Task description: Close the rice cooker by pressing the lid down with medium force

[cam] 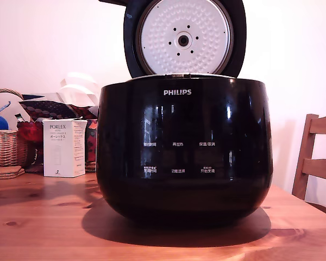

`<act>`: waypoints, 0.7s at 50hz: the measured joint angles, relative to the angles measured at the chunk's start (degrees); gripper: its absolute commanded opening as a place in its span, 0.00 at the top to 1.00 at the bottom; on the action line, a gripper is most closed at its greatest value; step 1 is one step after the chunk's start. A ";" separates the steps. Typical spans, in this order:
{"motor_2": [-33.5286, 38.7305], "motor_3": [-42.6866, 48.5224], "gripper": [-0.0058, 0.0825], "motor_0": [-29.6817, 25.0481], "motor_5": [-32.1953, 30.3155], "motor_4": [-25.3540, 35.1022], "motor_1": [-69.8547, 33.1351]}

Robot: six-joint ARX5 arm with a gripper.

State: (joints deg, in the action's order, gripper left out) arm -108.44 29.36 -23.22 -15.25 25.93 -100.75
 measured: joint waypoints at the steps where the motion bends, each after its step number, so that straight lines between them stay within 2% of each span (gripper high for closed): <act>1: -0.04 0.50 0.96 0.00 0.00 0.07 0.00; 12: -0.11 6.08 0.96 -0.55 1.18 0.87 0.00; 17: -0.11 7.98 0.96 -1.40 3.58 3.69 0.00; 22: -0.11 9.84 0.96 -3.30 5.46 5.92 0.00; 35: -0.11 15.72 0.96 -8.15 9.03 6.16 0.00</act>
State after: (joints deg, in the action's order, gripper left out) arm -108.55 45.08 -31.38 -6.22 32.10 -100.75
